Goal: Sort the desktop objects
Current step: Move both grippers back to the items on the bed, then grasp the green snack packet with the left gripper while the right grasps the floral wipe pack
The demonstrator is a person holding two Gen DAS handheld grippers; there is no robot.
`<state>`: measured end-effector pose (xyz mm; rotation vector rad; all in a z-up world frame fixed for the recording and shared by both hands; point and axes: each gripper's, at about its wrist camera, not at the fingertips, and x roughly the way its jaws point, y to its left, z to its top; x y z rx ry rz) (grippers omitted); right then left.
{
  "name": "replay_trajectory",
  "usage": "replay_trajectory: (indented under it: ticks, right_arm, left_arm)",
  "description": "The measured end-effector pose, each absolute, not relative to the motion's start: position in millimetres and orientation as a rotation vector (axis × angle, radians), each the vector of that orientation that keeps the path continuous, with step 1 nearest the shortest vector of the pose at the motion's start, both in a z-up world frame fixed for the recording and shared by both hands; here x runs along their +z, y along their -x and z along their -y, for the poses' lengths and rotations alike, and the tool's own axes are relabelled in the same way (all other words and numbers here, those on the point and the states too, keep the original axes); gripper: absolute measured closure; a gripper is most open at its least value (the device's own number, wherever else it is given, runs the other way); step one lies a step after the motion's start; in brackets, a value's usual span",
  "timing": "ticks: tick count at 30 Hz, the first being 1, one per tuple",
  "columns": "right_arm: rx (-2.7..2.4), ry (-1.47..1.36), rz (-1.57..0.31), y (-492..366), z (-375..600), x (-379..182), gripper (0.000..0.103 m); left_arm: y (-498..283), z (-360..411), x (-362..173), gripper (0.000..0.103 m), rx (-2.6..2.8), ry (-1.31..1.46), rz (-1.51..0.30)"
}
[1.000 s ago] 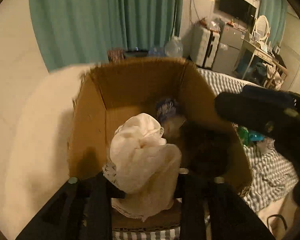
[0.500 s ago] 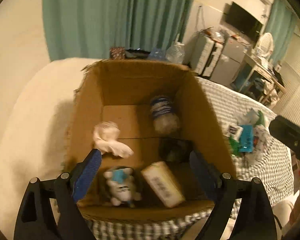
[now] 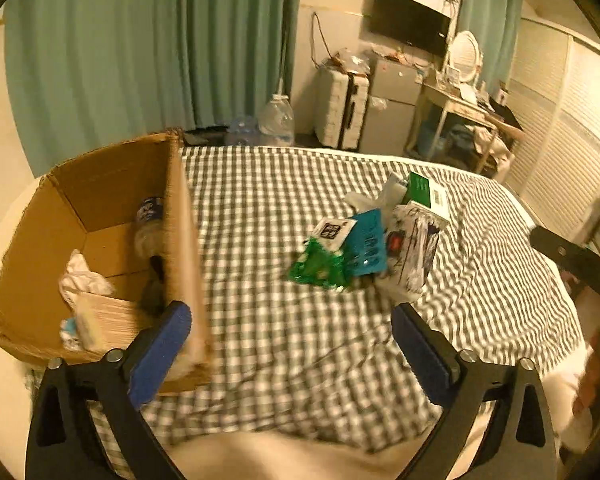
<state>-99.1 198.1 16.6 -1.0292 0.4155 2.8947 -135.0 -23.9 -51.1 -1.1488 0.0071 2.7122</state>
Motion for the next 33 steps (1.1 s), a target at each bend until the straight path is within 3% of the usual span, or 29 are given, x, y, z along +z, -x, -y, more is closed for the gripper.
replay_trajectory:
  ticks: [6,14,21,26,33]
  right_arm:
    - [2.892,1.014,-0.472,85,-229,-11,0.035]
    - [2.954,1.044,-0.467,102,-227,-46,0.018]
    - [2.945,1.153,-0.494,137,-221,-77,0.015]
    - [2.936,1.222,-0.563,163,-221,-95,0.015]
    - [2.972,1.22,-0.611,188,-207,-103,0.015]
  left_arm:
    - [149,-32,-91,0.0,2.778,1.207,-0.154]
    - [196,-50,-125,0.0,2.795,1.39,-0.225]
    - [236,-51,-158,0.0,2.77,1.344,-0.361]
    - [252,-27,-181,0.0,2.697,1.496,-0.102]
    - [269,0,-189,0.0,2.757,1.452,0.036]
